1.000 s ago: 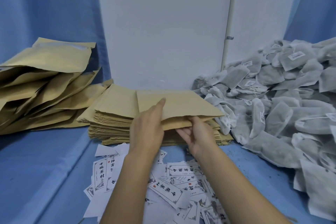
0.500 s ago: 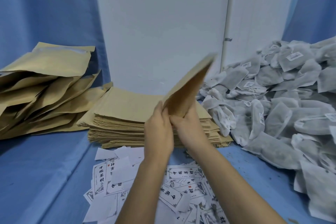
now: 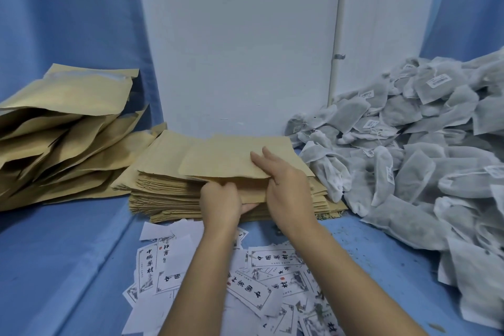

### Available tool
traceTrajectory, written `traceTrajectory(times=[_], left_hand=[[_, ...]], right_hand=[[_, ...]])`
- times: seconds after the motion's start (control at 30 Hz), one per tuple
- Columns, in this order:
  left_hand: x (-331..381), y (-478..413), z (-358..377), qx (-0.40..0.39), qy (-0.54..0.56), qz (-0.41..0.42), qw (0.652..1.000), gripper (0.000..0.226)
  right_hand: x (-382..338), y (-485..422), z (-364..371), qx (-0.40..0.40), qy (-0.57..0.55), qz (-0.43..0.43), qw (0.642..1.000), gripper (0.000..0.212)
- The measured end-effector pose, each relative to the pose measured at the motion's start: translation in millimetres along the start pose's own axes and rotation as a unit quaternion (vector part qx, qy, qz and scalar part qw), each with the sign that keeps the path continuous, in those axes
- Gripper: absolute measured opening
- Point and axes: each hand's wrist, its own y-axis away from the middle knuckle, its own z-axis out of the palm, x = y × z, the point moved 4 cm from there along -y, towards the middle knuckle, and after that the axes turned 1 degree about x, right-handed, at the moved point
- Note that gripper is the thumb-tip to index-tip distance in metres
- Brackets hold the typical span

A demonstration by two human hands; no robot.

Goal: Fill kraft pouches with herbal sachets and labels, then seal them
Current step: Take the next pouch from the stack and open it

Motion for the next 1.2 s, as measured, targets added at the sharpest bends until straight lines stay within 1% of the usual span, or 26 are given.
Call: traceTrajectory(times=[0.07,0.1,0.17,0.23,0.3,0.4,0.47,0.57,0.63,0.7,0.73,0.77,0.83,0.87,0.9,0.93,0.97,1.0,1.07,1.13,1.2], left_hand=[[-0.9,0.8,1.1,0.01,-0.026,0.003,1.0,0.021],[0.1,1.1,2.0,0.009,-0.021,0.003,1.0,0.021],[4.3,1.0,2.6,-0.004,0.034,-0.002,0.999,0.025],[7.9,1.7,1.2,-0.012,0.087,-0.01,0.996,0.029],[9.0,3.5,-1.7,-0.003,0.092,-0.016,0.996,0.029],[7.5,1.4,-5.9,0.029,0.094,-0.01,0.995,0.029],[5.5,-4.3,-6.8,0.037,0.068,0.006,0.997,0.028],[2.7,-9.6,-4.9,0.027,-0.022,0.038,0.999,0.019],[1.1,-11.6,-6.7,0.037,-0.046,0.047,0.997,0.018],[0.3,-10.8,-8.5,0.031,-0.044,0.055,0.997,0.017],[2.3,-10.5,-9.8,0.03,-0.062,0.076,0.995,0.018],[5.3,-10.1,-12.6,0.035,-0.086,0.104,0.99,0.032],[11.9,-9.0,-20.6,0.056,-0.093,0.173,0.979,0.076],[17.3,-6.5,-23.7,0.06,-0.083,0.204,0.974,0.091],[21.0,-5.6,-25.5,0.057,-0.071,0.228,0.969,0.1],[24.6,-4.6,-25.9,0.051,-0.057,0.245,0.966,0.104],[27.8,-2.8,-25.7,0.043,-0.053,0.258,0.964,0.102],[29.9,-0.3,-25.8,0.036,-0.062,0.27,0.96,0.095],[31.6,3.3,-25.0,0.032,-0.071,0.291,0.954,0.067],[31.8,6.2,-25.1,0.025,-0.068,0.303,0.95,0.035],[31.6,8.7,-25.8,0.016,-0.091,0.315,0.944,0.016]], right_hand=[[-6.0,2.6,-4.4,0.056,-0.025,-0.023,0.998,0.074],[-7.5,3.0,-4.7,0.064,-0.027,-0.034,0.997,0.075],[-7.4,1.2,-2.9,0.038,-0.001,-0.038,0.999,0.072],[-2.4,-0.6,-0.7,-0.002,0.035,-0.009,0.999,0.065],[0.5,-0.3,-0.4,-0.015,0.044,0.004,0.999,0.061],[-0.4,-0.1,0.9,-0.005,0.025,-0.002,1.0,0.061],[0.0,0.2,-0.9,0.035,-0.016,0.006,0.999,0.063],[2.3,1.0,-8.4,0.106,-0.097,0.019,0.989,0.07],[2.2,0.5,-9.8,0.105,-0.086,0.015,0.991,0.07],[1.2,0.3,-10.1,0.099,-0.041,0.021,0.994,0.063],[0.3,0.7,-11.3,0.106,-0.016,0.027,0.994,0.058],[-0.2,0.8,-12.8,0.112,0.005,0.033,0.993,0.054],[1.4,-1.3,-16.0,0.106,0.028,0.062,0.992,0.046],[4.0,-3.8,-17.7,0.095,0.025,0.091,0.991,0.042],[7.5,-6.6,-19.2,0.083,0.004,0.125,0.989,0.039],[10.0,-9.1,-20.0,0.073,-0.035,0.153,0.985,0.037],[11.2,-10.6,-19.8,0.068,-0.078,0.173,0.98,0.035],[11.3,-11.4,-19.2,0.068,-0.109,0.18,0.975,0.032],[11.2,-11.9,-18.2,0.069,-0.12,0.173,0.975,0.035],[13.0,-11.9,-17.8,0.068,-0.113,0.169,0.977,0.044],[15.5,-12.0,-18.8,0.074,-0.133,0.174,0.973,0.05]])
